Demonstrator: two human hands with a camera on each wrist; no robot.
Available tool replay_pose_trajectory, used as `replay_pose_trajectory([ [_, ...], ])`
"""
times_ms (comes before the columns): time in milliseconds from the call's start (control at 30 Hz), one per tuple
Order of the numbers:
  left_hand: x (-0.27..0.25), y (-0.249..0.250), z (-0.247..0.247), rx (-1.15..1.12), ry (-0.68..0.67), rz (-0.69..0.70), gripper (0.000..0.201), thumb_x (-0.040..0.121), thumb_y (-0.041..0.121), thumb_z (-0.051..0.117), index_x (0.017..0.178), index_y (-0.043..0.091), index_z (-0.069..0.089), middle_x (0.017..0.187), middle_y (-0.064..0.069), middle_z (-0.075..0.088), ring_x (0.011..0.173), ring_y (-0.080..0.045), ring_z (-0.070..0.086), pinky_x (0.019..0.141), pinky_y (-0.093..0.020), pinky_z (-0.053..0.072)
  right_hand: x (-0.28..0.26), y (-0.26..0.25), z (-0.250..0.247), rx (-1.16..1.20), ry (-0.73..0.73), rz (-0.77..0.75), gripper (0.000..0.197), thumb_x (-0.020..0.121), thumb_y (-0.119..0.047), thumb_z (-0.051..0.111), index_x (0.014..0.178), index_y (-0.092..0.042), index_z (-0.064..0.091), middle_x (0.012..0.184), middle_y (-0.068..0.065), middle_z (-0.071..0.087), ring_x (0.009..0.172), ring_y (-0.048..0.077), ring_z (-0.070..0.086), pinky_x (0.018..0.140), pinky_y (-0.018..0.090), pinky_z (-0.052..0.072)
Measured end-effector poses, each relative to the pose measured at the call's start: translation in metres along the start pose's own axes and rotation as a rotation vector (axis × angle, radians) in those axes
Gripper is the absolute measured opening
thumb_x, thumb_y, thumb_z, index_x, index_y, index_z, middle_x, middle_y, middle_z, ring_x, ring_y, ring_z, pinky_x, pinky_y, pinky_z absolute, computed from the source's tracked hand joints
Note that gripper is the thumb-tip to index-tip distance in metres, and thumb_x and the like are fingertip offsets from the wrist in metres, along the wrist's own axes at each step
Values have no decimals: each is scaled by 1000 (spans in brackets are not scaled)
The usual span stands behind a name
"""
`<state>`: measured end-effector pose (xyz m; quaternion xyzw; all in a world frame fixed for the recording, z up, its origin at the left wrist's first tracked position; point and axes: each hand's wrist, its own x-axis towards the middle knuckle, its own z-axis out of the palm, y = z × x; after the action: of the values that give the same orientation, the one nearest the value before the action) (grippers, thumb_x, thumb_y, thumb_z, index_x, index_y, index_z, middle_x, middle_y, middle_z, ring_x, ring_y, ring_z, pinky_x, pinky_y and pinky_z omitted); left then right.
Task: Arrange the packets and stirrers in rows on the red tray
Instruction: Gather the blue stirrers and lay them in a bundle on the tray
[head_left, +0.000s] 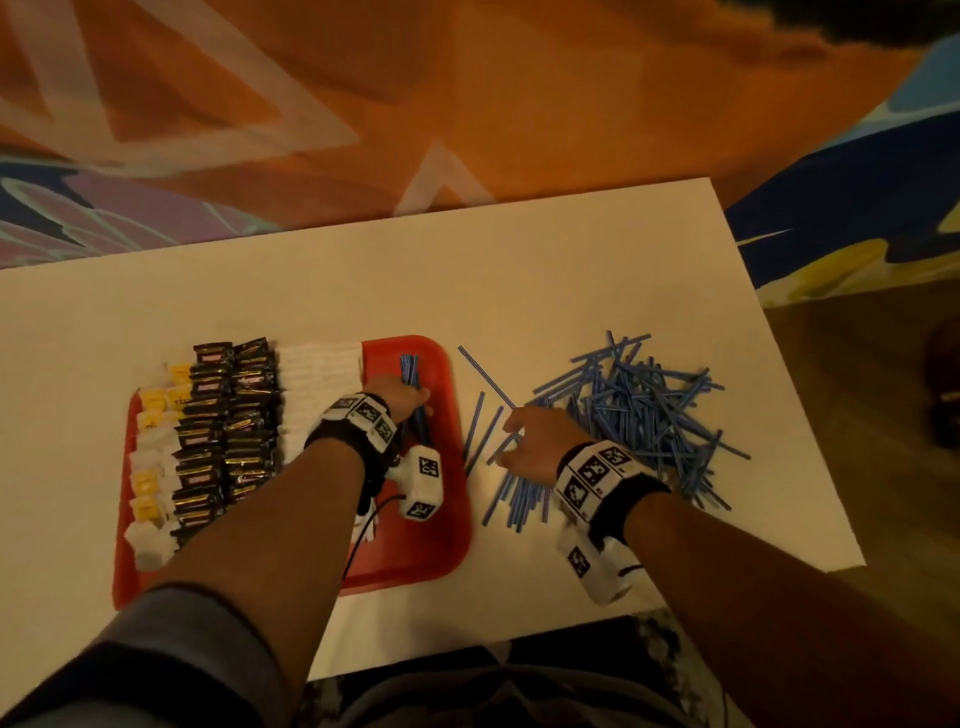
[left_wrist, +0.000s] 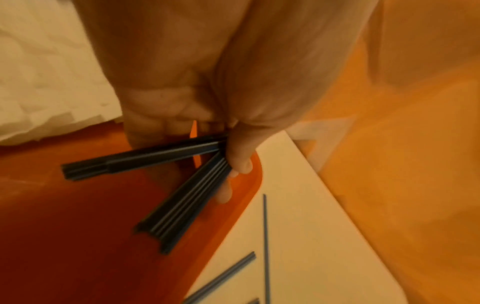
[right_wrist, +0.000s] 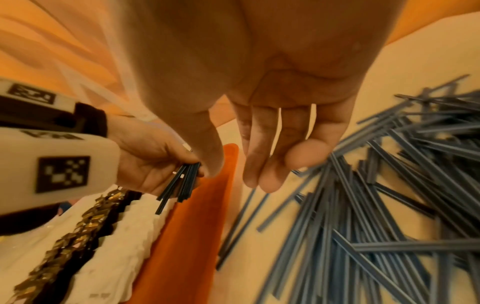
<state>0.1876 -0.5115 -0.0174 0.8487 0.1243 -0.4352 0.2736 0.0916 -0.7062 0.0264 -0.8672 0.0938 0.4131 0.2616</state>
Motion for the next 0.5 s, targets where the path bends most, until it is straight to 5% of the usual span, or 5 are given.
replay_pose_trajectory([
  [133, 18, 10, 5, 71, 9, -48, 48, 98, 37, 59, 130, 2, 61, 133, -15, 60, 120, -35, 55, 101, -39, 45, 7, 13, 5, 45, -15, 30, 44, 91, -38, 64, 128, -18, 53, 127, 6, 55, 114, 25, 56, 93, 31, 46],
  [233, 21, 17, 9, 16, 46, -92, 57, 94, 35, 66, 139, 2, 51, 140, -16, 55, 126, -35, 52, 103, -38, 45, 14, 15, 9, 74, -21, 37, 41, 88, -40, 67, 123, -21, 54, 108, 2, 60, 106, 22, 59, 94, 34, 48],
  [400, 23, 20, 12, 12, 91, -80, 56, 94, 32, 67, 139, 3, 52, 139, -16, 56, 124, -34, 54, 90, -33, 43, 22, 3, 9, 131, 5, -3, 35, 87, -37, 68, 116, -25, 54, 89, -2, 64, 87, 17, 63, 82, 32, 53],
  [500, 18, 17, 12, 74, 134, -21, 44, 94, 31, 67, 127, 4, 61, 120, -14, 65, 103, -29, 60, 78, -30, 43, 29, -7, 9, 109, 32, -45, 34, 87, -35, 68, 117, -24, 55, 98, 2, 66, 92, 20, 63, 81, 30, 52],
])
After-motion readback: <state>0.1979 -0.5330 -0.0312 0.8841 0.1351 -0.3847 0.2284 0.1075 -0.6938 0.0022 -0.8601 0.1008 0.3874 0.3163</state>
